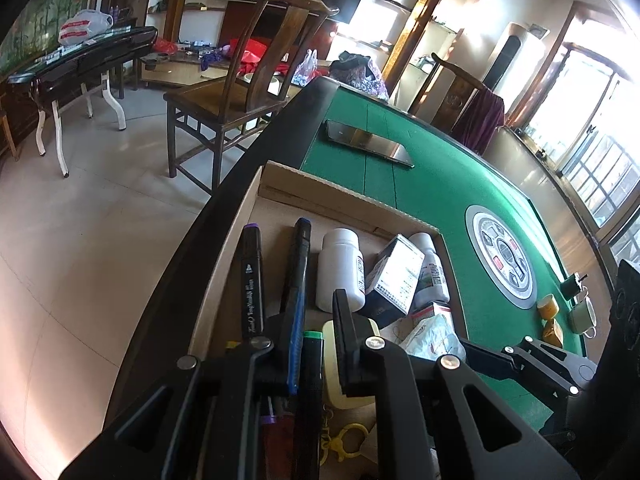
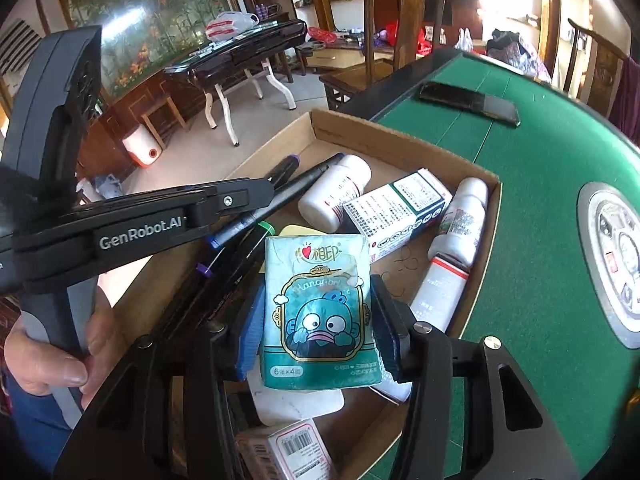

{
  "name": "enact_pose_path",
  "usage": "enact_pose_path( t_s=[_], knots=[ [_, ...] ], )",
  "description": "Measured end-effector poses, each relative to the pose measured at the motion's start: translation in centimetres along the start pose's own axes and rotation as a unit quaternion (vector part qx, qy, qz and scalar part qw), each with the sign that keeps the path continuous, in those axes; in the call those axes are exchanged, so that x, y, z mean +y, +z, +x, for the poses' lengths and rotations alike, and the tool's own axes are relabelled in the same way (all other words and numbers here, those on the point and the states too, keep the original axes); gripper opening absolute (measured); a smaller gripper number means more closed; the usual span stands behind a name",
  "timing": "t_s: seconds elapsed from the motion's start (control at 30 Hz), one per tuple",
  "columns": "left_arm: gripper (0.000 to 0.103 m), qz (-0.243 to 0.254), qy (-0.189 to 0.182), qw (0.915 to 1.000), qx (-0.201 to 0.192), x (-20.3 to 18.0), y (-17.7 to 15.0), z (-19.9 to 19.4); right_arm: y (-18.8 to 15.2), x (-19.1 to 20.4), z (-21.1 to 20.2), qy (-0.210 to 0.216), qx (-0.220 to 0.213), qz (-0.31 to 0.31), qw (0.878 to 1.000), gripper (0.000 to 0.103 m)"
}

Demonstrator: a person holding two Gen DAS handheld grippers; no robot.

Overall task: Organize objects
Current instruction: 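Carry the marker and tissue pack into the tray and open both grippers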

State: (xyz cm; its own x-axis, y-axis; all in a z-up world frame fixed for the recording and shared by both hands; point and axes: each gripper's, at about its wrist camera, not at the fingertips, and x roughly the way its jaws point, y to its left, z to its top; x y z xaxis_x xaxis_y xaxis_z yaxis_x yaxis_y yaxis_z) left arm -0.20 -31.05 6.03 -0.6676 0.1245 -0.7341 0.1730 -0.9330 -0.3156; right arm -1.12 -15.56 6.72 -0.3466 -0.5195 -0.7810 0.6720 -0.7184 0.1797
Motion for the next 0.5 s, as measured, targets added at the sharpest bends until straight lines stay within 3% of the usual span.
enact_pose_path(
  t_s=[0.17,0.3,0.37,0.4,0.43,0.5],
  knots=[
    [0.013,0.013,-0.014,0.9997,-0.018,-1.0,-0.1,-1.3,0.0,0.8,-3.3,0.002,-0.034,-0.005,0.999,0.051],
    [0.014,0.031,-0.018,0.9988,-0.034,-2.2,-0.3,-2.5,0.0,1.5,-8.6,-0.045,-0.106,-0.027,0.993,0.051],
    [0.014,0.040,-0.024,0.9981,-0.040,-2.9,-0.4,-3.1,-0.8,1.9,-13.0,-0.074,-0.185,-0.047,0.979,0.051],
    [0.014,0.043,-0.026,0.9978,-0.043,-3.2,-0.4,-3.3,-1.1,2.1,-14.2,-0.077,-0.212,-0.055,0.973,0.057],
    [0.014,0.046,-0.028,0.9975,-0.046,-3.5,-0.4,-3.5,-1.9,1.9,-16.2,-0.070,-0.254,-0.066,0.962,0.074],
    [0.014,0.052,-0.031,0.9970,-0.048,-4.1,-0.5,-3.7,-4.1,1.0,-19.0,-0.070,-0.336,-0.061,0.937,0.085]
  ],
)
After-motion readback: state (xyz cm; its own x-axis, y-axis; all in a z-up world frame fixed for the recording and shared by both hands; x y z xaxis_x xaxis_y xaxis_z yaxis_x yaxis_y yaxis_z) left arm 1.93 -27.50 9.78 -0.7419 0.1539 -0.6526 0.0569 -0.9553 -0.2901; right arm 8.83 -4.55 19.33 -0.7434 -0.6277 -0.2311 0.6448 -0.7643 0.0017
